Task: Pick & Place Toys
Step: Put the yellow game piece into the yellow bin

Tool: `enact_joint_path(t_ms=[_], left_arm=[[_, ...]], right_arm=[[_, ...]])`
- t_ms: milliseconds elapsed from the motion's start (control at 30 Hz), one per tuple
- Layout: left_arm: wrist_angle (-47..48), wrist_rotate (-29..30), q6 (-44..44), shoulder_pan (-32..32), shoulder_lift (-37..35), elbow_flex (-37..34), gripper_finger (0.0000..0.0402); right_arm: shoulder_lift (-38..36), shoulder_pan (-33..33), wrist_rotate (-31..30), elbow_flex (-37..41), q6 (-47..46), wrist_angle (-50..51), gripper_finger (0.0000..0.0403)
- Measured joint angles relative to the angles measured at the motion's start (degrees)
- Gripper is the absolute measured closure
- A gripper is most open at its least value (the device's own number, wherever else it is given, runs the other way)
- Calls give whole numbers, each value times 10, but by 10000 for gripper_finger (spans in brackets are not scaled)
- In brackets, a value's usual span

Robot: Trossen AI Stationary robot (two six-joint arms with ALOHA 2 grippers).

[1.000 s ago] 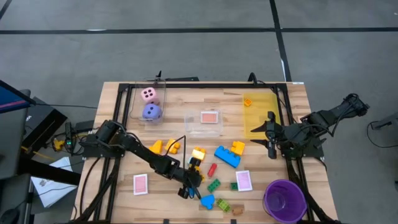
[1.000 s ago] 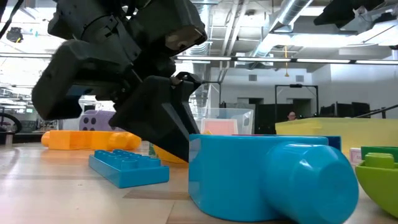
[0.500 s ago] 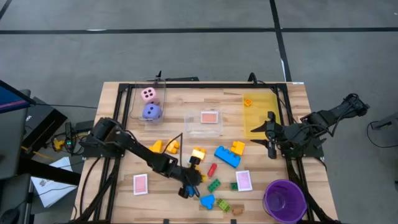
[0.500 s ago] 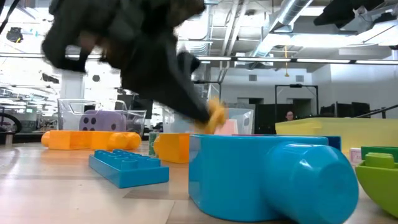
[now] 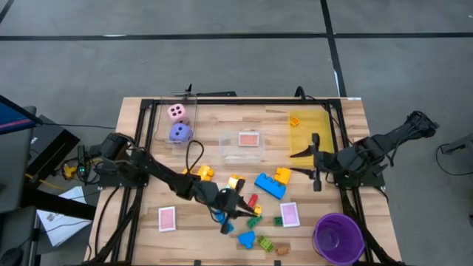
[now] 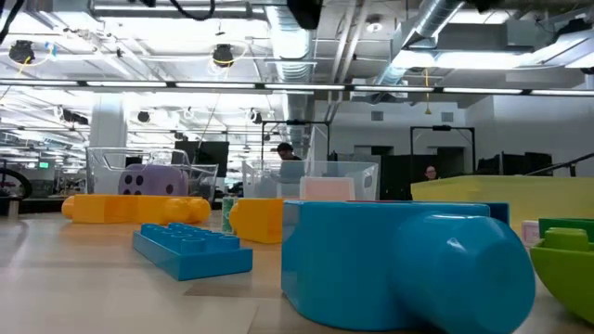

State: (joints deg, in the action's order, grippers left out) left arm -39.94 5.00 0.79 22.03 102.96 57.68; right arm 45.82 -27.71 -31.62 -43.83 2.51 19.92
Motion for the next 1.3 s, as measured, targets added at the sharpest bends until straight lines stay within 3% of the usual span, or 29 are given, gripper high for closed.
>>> enact_joint_path(t_ms=[167,267,533,833,1300], left_arm=[[-63,-3,31,-31,1,-16,394],[-95,-23,58,-49,1,-17,394],[-130,-37,78,-94,1,-17,394],[-147,-70,102,-127,1,-17,394],[-171,-70,114,-131,1,-15,393]], right_arm=[[53,-10,-8,0,76,-72,219],[80,-17,-55,0,95,-99,199],[114,-48,-109,-28,116,-107,144],[149,-63,-105,-33,144,-149,142],[198,-26,-98,-33,191,-205,142]])
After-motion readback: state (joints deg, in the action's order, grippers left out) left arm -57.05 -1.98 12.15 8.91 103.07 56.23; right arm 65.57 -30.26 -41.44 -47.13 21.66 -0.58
